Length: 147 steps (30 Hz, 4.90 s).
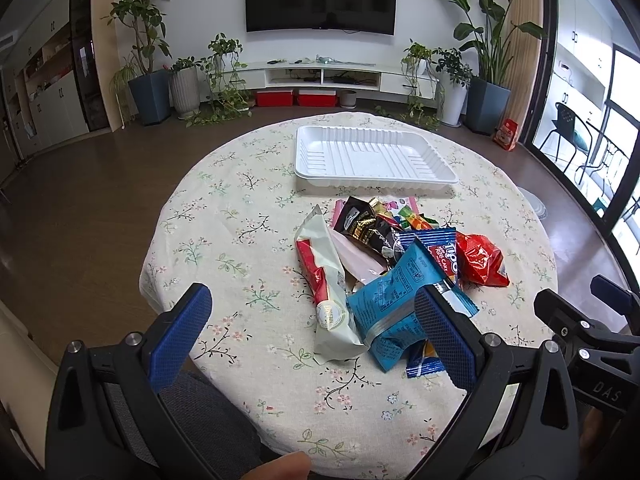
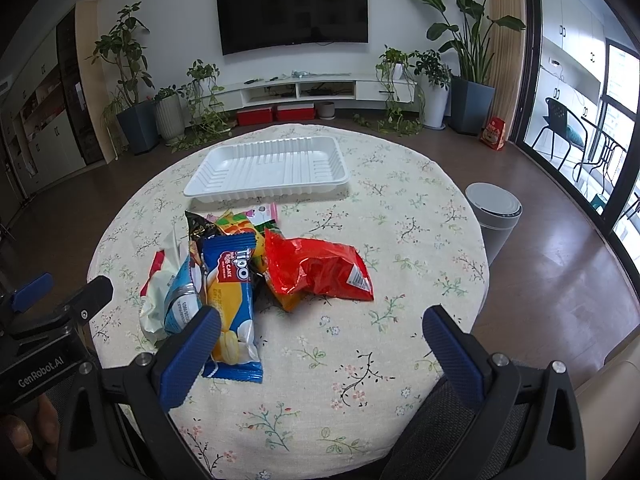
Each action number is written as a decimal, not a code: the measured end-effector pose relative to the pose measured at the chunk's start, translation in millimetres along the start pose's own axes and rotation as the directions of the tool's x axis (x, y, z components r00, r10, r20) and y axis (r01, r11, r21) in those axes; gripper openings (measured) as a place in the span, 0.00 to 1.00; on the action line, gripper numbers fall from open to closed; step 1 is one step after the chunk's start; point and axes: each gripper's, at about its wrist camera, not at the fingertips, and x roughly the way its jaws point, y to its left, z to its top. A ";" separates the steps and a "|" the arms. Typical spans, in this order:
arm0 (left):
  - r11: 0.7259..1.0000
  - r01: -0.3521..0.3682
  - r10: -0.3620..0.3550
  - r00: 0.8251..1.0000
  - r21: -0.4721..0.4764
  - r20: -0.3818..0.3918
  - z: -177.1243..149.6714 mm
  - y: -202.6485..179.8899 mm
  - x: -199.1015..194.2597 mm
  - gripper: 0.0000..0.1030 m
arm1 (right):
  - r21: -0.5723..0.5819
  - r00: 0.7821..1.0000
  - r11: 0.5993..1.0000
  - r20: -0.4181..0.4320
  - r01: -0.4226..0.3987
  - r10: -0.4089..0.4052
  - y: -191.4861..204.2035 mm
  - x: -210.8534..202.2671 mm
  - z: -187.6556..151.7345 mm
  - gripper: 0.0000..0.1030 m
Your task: Organize snacks
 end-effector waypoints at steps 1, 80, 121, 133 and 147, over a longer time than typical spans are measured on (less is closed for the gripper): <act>1.000 0.005 -0.005 1.000 -0.001 -0.001 -0.2 0.0 0.7 1.00 | -0.001 1.000 1.000 -0.001 0.000 0.000 1.5 4.9 -0.2 1.00; 0.960 0.274 -0.221 0.866 0.057 -0.449 16.0 46.9 177.8 0.25 | -0.675 0.831 0.488 -0.485 -0.554 0.273 -2.0 172.0 43.4 0.64; 0.922 0.374 -0.386 0.888 -0.095 -0.251 79.2 94.3 154.3 0.22 | -0.095 0.782 0.818 -0.375 -0.567 0.499 -117.8 183.8 83.4 0.32; 0.910 0.411 -0.414 0.898 -0.051 -0.151 207.9 71.5 205.6 0.22 | 0.220 0.878 0.881 -0.149 -0.418 0.454 -158.2 210.7 163.5 0.32; 0.934 0.353 -0.350 0.887 -0.044 -0.303 239.9 1.3 356.9 0.22 | 0.131 0.824 0.884 -0.322 -0.449 0.466 -29.3 291.5 221.9 0.32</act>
